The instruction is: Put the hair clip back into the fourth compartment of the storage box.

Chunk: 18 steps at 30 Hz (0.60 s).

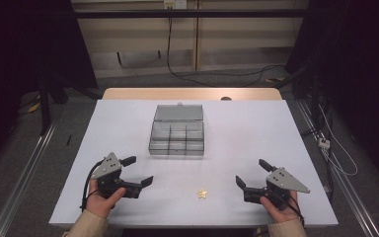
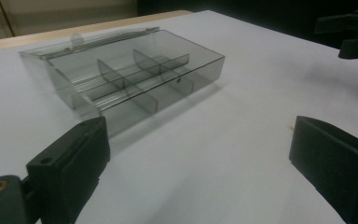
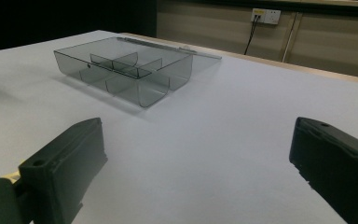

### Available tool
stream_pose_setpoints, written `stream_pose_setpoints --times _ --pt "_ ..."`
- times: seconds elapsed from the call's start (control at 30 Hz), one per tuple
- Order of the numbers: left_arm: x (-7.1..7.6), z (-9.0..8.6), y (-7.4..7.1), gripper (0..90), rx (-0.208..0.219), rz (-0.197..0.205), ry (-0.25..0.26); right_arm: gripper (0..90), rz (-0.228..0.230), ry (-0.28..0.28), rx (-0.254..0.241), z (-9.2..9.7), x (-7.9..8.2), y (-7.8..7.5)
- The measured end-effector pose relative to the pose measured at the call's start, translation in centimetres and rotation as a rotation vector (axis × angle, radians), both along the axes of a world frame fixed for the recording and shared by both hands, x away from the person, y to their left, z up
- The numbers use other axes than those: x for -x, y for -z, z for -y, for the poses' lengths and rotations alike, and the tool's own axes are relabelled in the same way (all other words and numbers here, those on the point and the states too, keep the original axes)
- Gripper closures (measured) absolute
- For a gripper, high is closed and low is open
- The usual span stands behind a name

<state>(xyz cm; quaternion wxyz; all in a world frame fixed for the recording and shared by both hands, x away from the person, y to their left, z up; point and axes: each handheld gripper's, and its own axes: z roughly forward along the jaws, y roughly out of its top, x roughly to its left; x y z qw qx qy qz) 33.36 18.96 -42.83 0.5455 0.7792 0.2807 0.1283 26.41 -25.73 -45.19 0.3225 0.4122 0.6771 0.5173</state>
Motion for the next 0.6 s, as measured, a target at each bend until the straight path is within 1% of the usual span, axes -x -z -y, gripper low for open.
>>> stream_pose_setpoints --times 0.07,0.17,0.2,0.23,0.27,0.33,0.37,0.4,0.53,0.6 --pt "0.0 0.8 -0.1 4.8 -0.006 -0.006 0.019 2.8 0.000 0.000 -0.001 0.0 0.0 0.0" --pt "0.0 2.2 -0.1 4.8 -0.018 -0.014 0.034 2.7 -0.004 -0.001 -0.005 0.1 0.0 0.0" --pt "0.0 2.9 0.0 4.8 -0.029 -0.020 0.046 2.8 -0.005 0.000 -0.007 0.1 0.0 0.0" --pt "0.0 2.9 0.0 4.8 -0.029 -0.020 0.046 2.8 -0.005 -0.001 -0.007 0.1 0.0 0.0" --pt "0.0 3.5 0.1 4.8 -0.032 -0.032 0.058 2.9 -0.004 -0.003 -0.007 0.1 0.0 0.0" --pt "0.0 4.2 0.2 4.8 -0.043 -0.037 0.080 3.0 -0.006 -0.007 -0.007 0.1 0.0 0.0" --pt "0.1 4.6 0.2 4.8 -0.042 -0.044 0.090 3.0 -0.006 -0.007 -0.007 0.1 0.0 0.0" --pt "0.1 4.9 0.2 4.8 -0.050 -0.043 0.101 3.0 -0.005 -0.009 -0.008 0.1 0.0 0.0" --pt "0.2 6.1 0.3 4.8 -0.057 -0.049 0.126 3.0 -0.007 -0.011 -0.009 0.0 0.0 0.0" --pt "0.3 6.6 0.4 5.2 -0.073 -0.052 0.144 3.0 -0.007 -0.010 -0.008 0.0 0.0 0.0"
